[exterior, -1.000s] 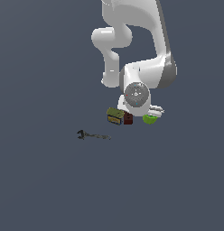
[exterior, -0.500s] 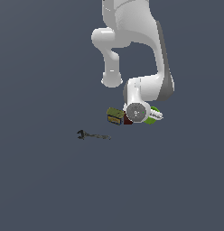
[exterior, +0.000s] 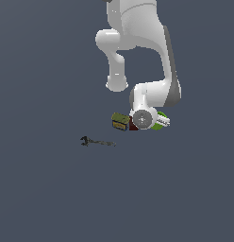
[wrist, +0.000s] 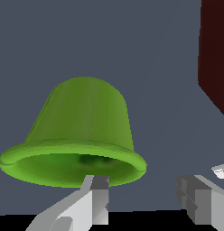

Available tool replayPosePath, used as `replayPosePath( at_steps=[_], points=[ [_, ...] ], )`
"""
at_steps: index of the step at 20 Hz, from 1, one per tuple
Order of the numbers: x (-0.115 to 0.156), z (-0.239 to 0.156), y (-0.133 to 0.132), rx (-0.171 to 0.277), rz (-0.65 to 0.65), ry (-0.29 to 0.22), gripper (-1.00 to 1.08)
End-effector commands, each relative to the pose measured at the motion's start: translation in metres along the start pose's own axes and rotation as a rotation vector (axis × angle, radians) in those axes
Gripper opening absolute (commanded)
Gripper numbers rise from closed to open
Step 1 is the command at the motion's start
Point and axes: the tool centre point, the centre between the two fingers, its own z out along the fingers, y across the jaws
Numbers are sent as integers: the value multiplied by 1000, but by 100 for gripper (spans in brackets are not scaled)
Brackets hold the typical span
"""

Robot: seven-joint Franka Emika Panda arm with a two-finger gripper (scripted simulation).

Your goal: Pick up a designated object from a clutter of objects.

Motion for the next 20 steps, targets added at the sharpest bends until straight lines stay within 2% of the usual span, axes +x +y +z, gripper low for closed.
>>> replayPosePath(
  at_steps=[1,8,9,20],
  points=[
    [0,8,0,-1,2,-2,28],
    [-1,26,1,-1,6,-4,28],
    [-1,26,1,-1,6,-4,-100],
    [-1,25,1,1,6,-3,-100]
  ],
)
